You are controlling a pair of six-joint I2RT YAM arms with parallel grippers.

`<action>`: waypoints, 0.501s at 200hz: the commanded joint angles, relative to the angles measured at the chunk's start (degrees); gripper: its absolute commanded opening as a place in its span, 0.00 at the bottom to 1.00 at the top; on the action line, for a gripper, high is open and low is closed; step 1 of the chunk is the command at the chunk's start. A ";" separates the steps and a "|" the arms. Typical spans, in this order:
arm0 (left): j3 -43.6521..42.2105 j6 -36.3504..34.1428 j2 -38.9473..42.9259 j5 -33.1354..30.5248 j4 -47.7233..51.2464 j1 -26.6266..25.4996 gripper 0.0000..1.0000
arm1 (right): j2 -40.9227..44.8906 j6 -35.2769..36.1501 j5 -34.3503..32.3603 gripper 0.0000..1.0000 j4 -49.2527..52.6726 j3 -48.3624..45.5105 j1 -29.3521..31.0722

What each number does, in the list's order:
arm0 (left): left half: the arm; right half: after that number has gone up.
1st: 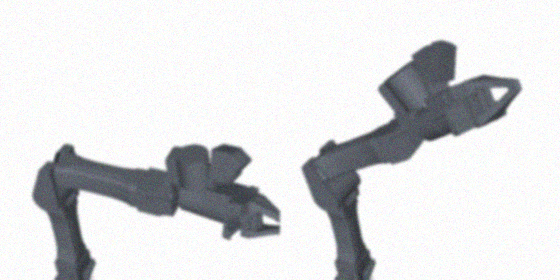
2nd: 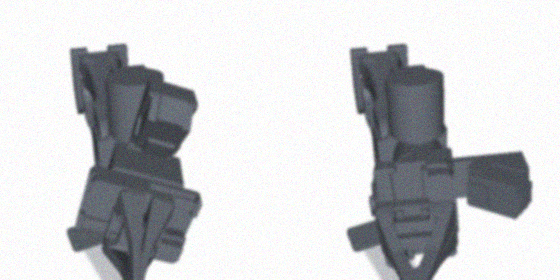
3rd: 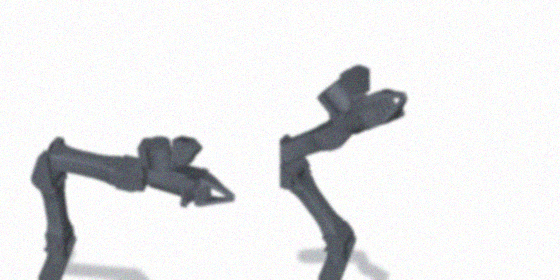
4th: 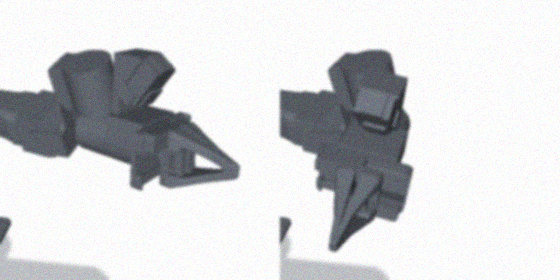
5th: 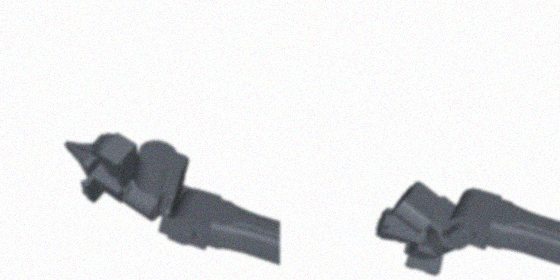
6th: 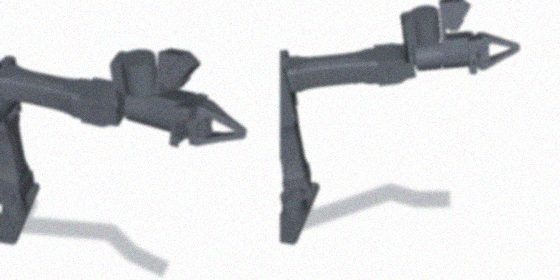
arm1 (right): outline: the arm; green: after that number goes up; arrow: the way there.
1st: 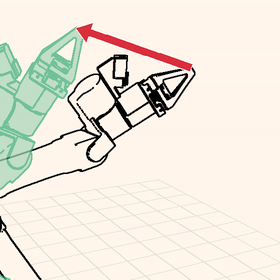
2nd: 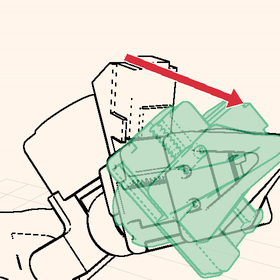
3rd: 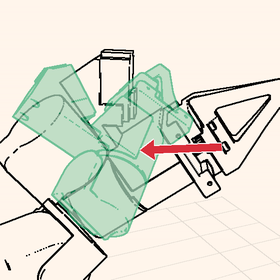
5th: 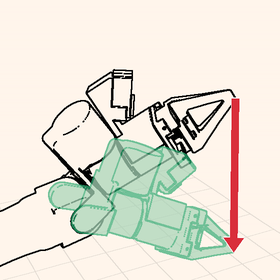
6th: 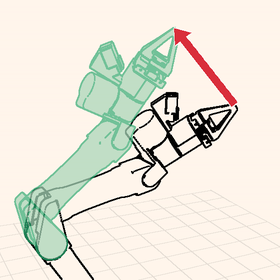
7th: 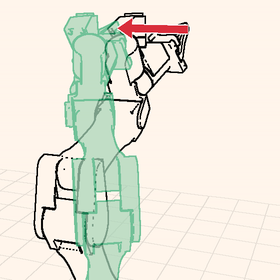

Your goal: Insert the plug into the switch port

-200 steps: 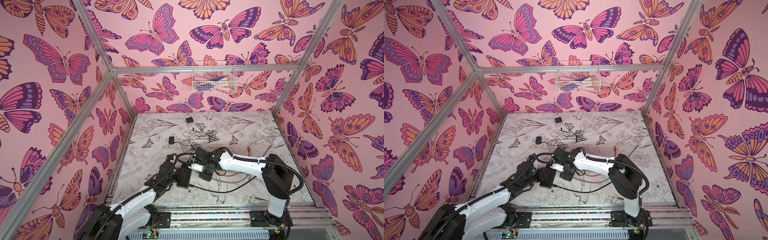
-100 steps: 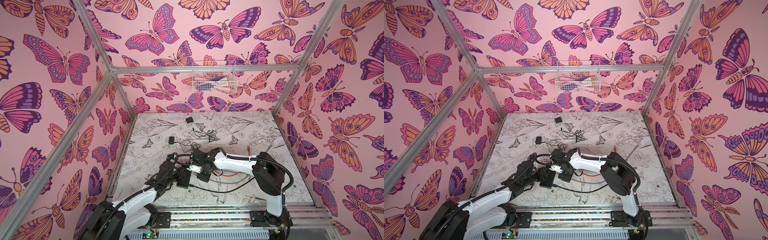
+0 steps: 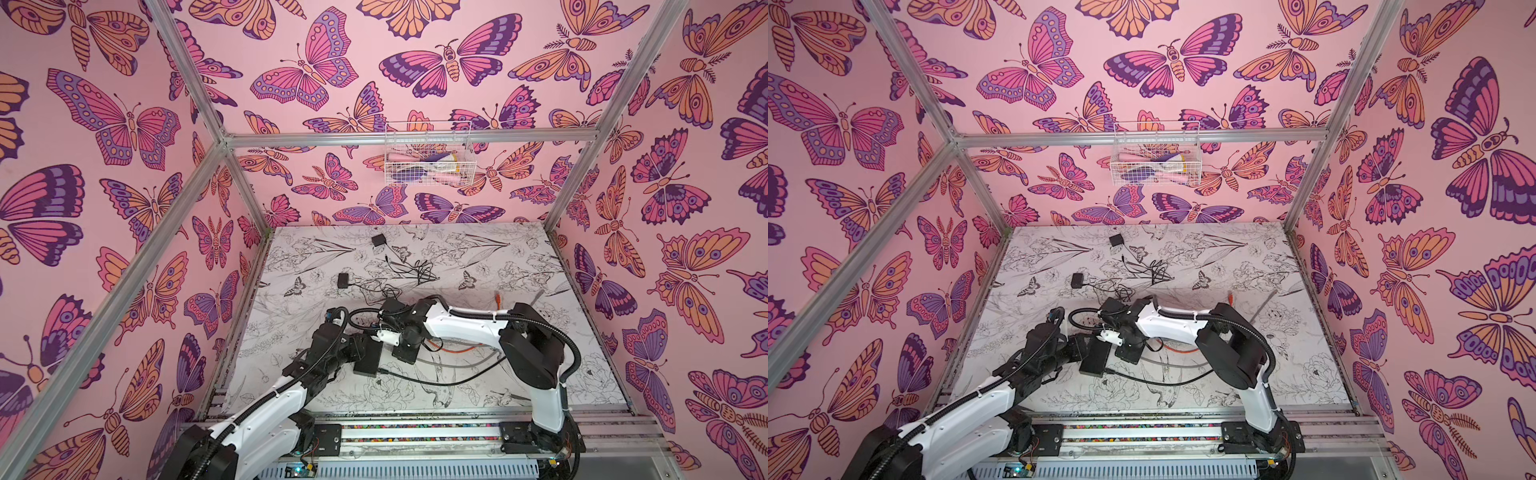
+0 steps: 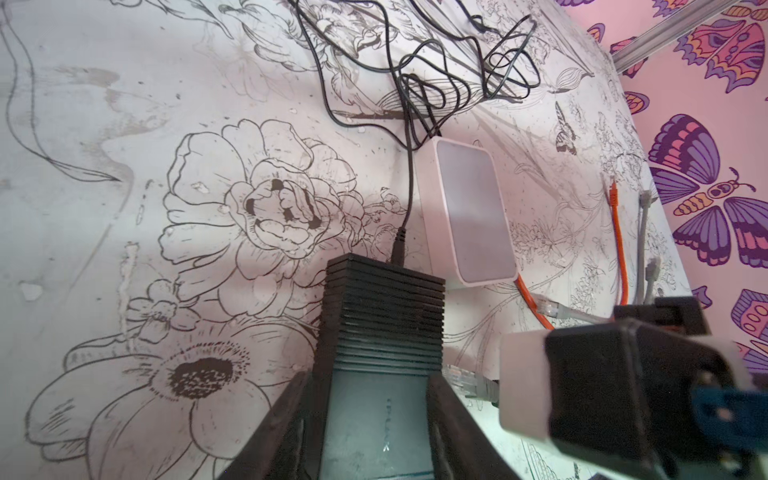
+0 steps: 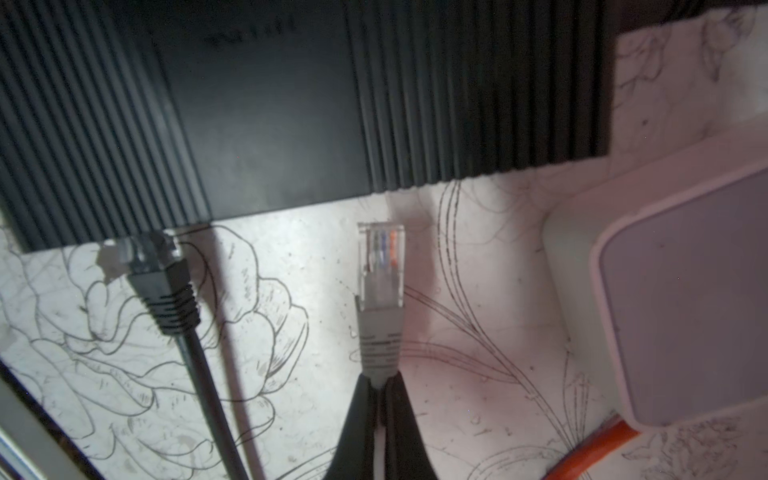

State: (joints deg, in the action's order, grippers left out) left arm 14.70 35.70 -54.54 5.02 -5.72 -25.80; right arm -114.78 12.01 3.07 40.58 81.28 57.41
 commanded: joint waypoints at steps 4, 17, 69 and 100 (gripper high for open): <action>-0.27 -1.77 -2.58 1.68 0.32 0.58 0.48 | -1.41 0.47 1.15 0.00 1.40 2.09 0.34; -0.06 -1.86 -3.74 2.26 -0.19 0.66 0.49 | -1.68 0.47 0.94 0.00 1.57 2.46 0.38; 0.22 -2.43 -6.16 3.24 -1.81 0.67 0.49 | -2.46 0.56 0.80 0.00 1.71 3.24 0.46; 0.25 -2.57 -7.15 3.50 -2.52 0.73 0.49 | -3.29 0.65 0.63 0.00 2.21 3.92 0.60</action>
State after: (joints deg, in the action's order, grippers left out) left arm 14.70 34.48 -60.97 7.75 -6.94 -25.50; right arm -116.36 12.03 3.07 41.25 83.24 57.47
